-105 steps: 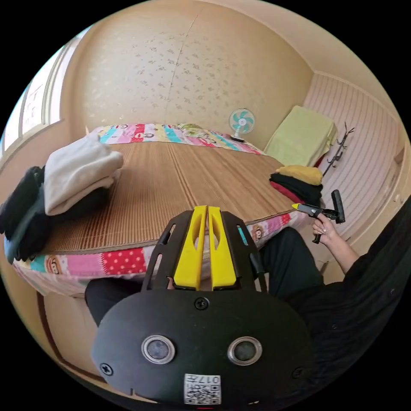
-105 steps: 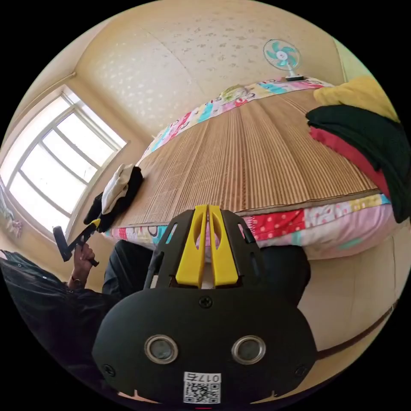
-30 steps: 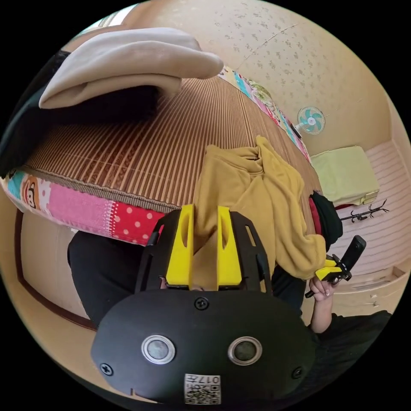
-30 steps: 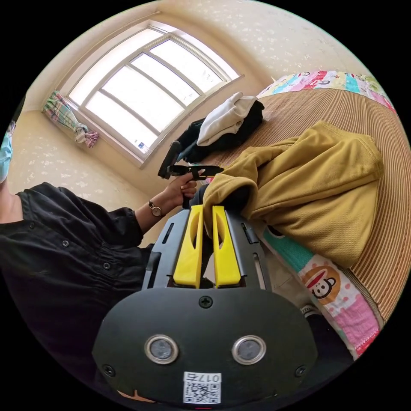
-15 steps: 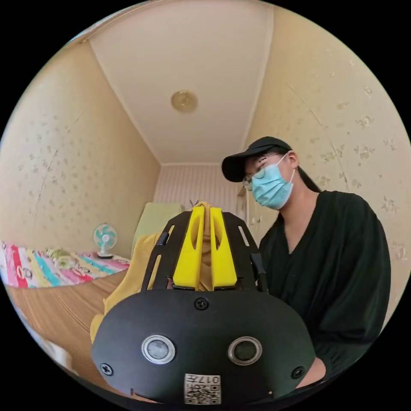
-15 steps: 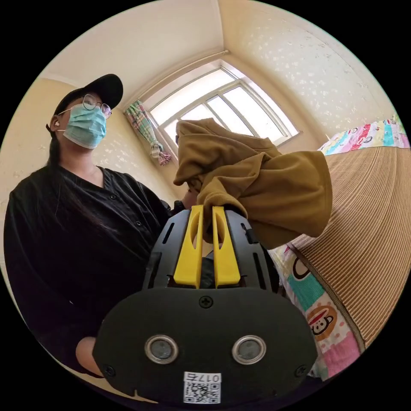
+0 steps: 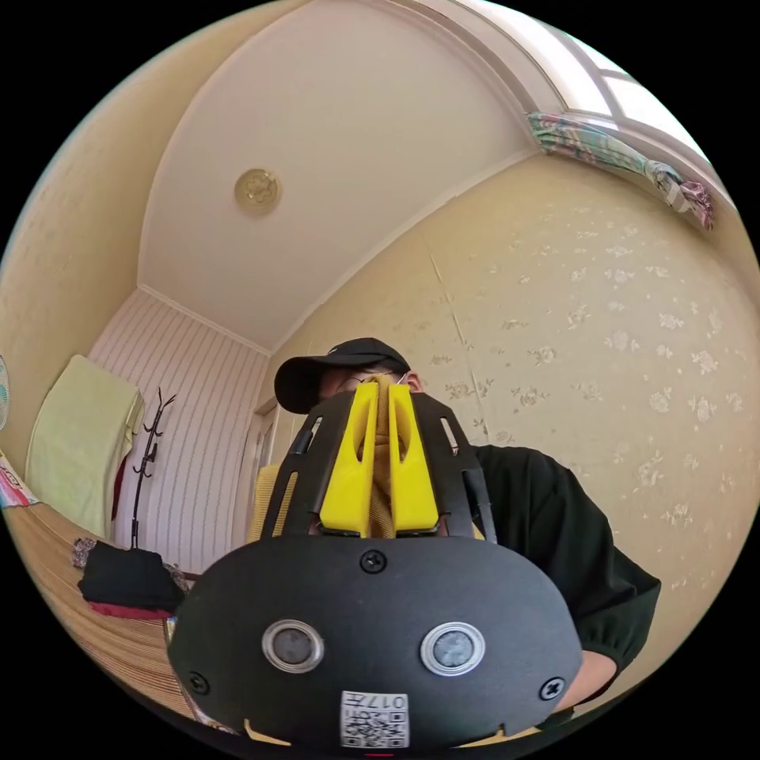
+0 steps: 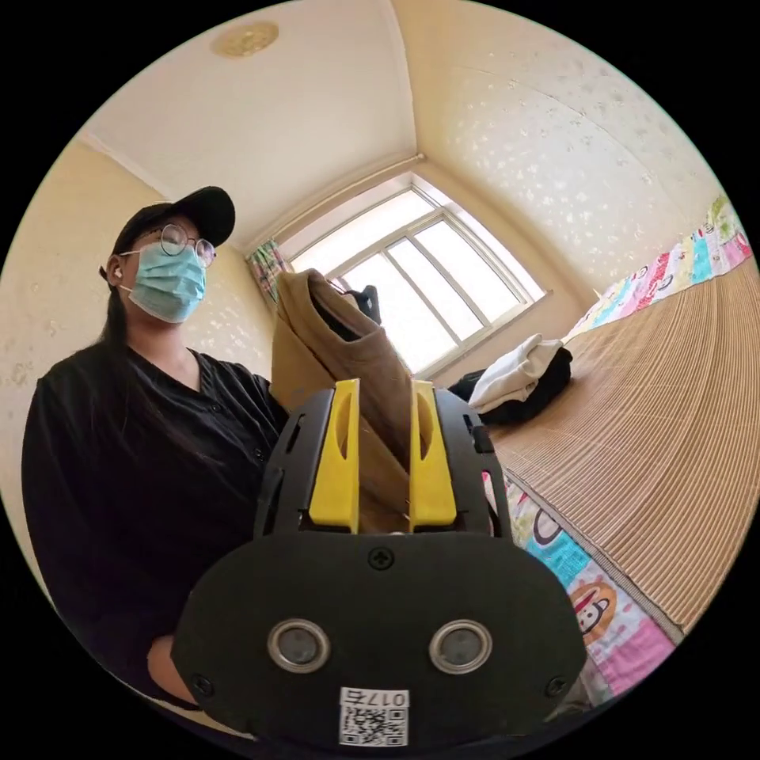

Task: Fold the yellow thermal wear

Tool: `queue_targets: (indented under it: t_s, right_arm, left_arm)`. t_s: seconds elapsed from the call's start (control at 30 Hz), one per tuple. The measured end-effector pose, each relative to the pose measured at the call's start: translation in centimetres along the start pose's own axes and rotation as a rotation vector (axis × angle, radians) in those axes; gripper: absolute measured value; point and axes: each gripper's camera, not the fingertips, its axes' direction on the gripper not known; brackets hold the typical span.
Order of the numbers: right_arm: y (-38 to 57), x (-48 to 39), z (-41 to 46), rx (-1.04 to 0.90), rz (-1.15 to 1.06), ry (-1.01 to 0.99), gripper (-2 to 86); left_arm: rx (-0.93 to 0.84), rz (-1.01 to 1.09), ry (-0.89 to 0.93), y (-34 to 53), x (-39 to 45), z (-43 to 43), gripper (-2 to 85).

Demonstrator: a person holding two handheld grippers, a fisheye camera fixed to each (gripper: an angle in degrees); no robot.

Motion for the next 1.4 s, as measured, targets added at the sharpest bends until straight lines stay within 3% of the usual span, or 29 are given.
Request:
queue_targets:
  t_s: [0.1, 0.2, 0.3, 0.37, 0.43, 0.57, 0.7, 0.8, 0.87, 1.0, 1.07, 1.1, 1.17, 1.27, 1.4]
  right_arm:
    - [-0.8, 1.1, 4.4, -0.174, 0.06, 0.129, 13.6]
    - [-2.3, 1.1, 7.6, -0.314, 0.028, 0.122, 9.3]
    - [-5.7, -2.4, 6.3, -0.265, -0.073, 0.481, 5.2]
    - [-9.6, -6.8, 2.7, -0.089, -0.094, 0.819, 4.3]
    - [-11.5, -11.3, -0.4, 0.134, -0.138, 0.988, 4.0]
    - [-12.6, -21.1, -4.2, 0.582, -0.297, 1.07, 3.7]
    - [-13.2, -26.9, -1.7, 0.712, -0.493, 1.127, 3.7]
    - [-15.9, -27.3, 0.3, 0.722, -0.518, 1.304, 3.8]
    - [-20.3, -23.1, 0.6, 0.644, -0.493, 1.437, 3.9]
    - [-31.1, -8.0, -1.0, 0.298, -0.324, 1.509, 4.3]
    - [-36.5, 8.1, -2.9, -0.096, -0.011, 1.464, 5.2]
    - [-36.7, 11.9, -3.7, -0.16, 0.116, 1.427, 5.5]
    - [-32.8, 20.8, -6.0, -0.238, 0.436, 1.212, 6.3]
    - [-24.0, 23.0, -5.7, -0.175, 0.448, 0.975, 6.4]
    - [-11.8, 24.2, -3.2, -0.239, 0.462, 0.956, 3.6]
  left_arm:
    - [-0.071, 0.02, -0.031, 0.6, 0.8, 2.3, 0.3]
    - [-0.124, 0.041, -0.085, 0.0, 1.9, 3.8, 0.4]
    - [-0.175, 0.086, -0.223, -2.0, 4.4, 3.6, 0.4]
    - [-0.214, 0.135, -0.391, -3.4, 7.0, 3.1, 0.4]
    - [-0.214, 0.164, -0.529, -4.2, 8.7, 2.5, 0.4]
    - [-0.055, 0.173, -0.892, -4.0, 11.4, 0.0, 0.3]
    - [0.031, 0.263, -0.994, -3.7, 11.4, 0.8, 0.3]
    - [-0.002, 0.327, -1.163, -5.7, 9.0, 2.7, 0.3]
    - [-0.062, 0.25, -1.399, -9.0, 3.9, 3.2, 0.4]
    - [-0.194, 0.068, -1.56, -14.6, -9.7, -1.9, 0.6]
    - [-0.328, -0.17, -1.775, -16.1, -19.7, -8.4, 0.8]
    - [-0.35, -0.236, -1.831, -15.9, -21.6, -10.1, 0.9]
    - [-0.364, -0.475, -1.919, -13.2, -25.6, -15.8, 1.6]
    - [-0.398, -0.547, -1.804, -7.0, -25.9, -18.6, 4.7]
    - [-0.527, -0.728, -1.753, 2.8, -25.4, -19.5, 5.4]
